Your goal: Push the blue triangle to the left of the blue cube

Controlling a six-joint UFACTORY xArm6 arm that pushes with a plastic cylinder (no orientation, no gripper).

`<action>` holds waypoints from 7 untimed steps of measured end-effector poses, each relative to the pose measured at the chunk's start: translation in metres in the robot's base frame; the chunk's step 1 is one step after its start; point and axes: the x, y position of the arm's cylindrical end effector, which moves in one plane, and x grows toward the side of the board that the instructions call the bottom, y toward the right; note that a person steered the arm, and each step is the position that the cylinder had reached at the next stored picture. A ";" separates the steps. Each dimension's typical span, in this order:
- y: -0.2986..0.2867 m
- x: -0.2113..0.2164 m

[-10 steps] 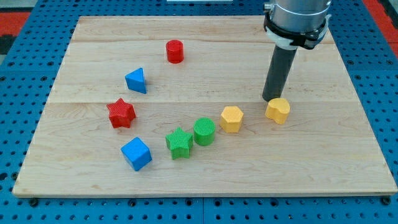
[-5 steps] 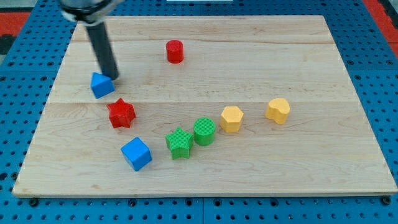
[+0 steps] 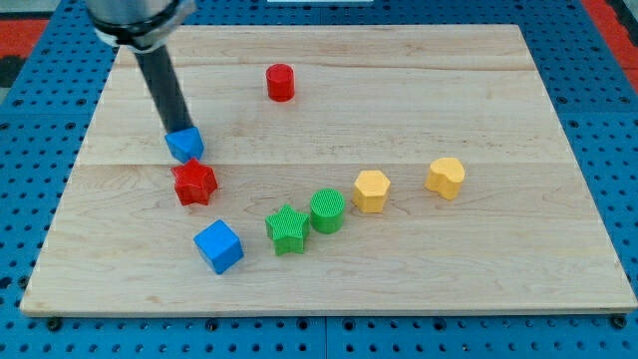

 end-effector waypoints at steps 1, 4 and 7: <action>0.001 0.010; 0.006 0.043; 0.068 0.049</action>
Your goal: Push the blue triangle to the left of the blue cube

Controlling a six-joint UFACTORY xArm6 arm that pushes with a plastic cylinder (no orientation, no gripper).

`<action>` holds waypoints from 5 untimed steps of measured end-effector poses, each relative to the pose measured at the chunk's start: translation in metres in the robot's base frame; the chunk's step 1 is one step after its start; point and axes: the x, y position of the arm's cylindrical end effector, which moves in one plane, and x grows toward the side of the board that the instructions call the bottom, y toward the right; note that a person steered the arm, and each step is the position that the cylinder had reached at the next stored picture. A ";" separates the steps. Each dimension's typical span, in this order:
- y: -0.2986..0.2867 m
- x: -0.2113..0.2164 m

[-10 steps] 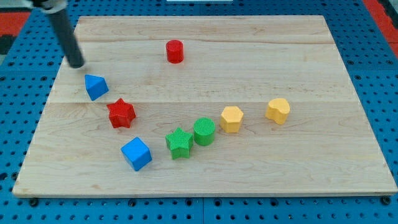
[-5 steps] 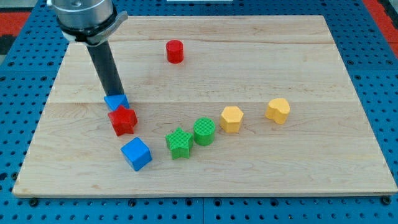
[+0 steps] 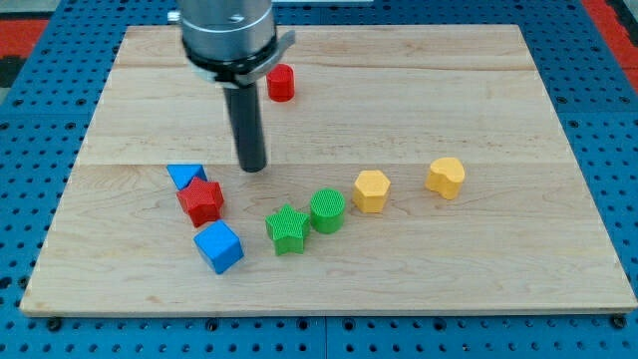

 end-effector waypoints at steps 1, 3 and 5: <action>-0.024 -0.023; -0.074 0.072; -0.088 0.065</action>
